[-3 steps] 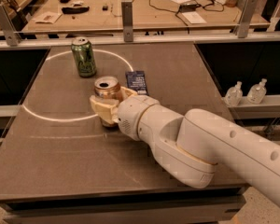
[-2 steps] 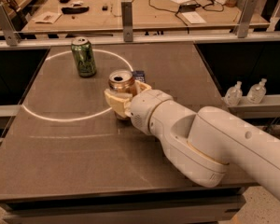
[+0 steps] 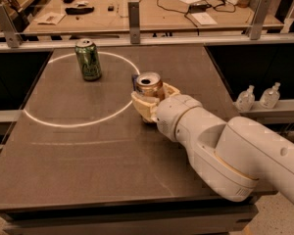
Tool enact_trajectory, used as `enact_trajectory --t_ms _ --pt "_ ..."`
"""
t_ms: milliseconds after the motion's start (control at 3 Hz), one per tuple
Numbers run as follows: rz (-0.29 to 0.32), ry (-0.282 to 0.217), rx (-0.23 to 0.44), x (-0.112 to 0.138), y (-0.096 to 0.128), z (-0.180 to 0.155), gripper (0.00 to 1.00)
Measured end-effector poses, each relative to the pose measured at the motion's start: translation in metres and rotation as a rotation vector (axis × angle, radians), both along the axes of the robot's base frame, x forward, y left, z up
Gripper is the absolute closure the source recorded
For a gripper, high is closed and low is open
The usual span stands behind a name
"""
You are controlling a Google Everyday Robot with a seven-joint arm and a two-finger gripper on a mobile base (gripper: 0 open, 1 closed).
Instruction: Move orange can near rxbar blueberry
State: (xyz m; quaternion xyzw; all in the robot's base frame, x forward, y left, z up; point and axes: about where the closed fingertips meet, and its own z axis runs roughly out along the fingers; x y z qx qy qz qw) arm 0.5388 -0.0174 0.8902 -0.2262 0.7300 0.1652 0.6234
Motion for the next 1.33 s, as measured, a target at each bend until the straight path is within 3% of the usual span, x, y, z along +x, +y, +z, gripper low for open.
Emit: enact_trajectory --t_ms 667,1000,1333 --pt "0.089 -0.002 0.045 -0.0036 -0.0036 -0.0194 1.0" --pt "0.089 -0.002 0.045 -0.0036 -0.0035 -0.0163 1.0" --pt "0.089 -0.002 0.045 -0.0036 -0.0035 -0.0157 0.83"
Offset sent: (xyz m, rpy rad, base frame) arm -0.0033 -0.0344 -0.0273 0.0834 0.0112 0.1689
